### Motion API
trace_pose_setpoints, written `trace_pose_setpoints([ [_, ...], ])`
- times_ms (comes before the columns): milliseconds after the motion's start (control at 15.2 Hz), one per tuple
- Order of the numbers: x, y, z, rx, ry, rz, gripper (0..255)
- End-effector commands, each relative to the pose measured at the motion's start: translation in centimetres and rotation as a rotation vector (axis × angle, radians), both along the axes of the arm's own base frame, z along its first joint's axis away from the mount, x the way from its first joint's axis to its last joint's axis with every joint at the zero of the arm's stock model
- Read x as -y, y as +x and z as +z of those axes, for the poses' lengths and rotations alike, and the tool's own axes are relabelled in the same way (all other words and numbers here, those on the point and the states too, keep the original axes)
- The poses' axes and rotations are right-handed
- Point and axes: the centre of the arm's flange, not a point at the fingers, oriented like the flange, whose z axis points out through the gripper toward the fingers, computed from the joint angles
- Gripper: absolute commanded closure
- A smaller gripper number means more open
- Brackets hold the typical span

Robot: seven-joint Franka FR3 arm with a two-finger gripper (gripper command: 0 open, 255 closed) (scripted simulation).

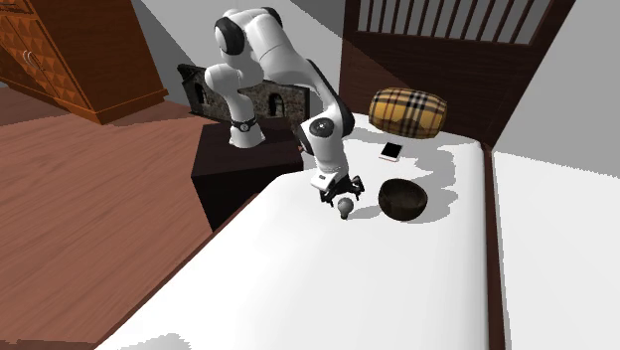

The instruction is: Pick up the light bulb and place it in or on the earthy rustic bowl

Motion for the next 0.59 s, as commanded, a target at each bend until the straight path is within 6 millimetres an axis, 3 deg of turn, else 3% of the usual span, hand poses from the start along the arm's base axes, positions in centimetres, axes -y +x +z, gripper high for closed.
trace_pose_setpoints([
  [0, -0.29, -0.09, -1.04, 0.000, 0.000, 0.000, 0],
  [528, -0.38, -0.10, -1.32, 0.000, 0.000, 0.000, 0],
])
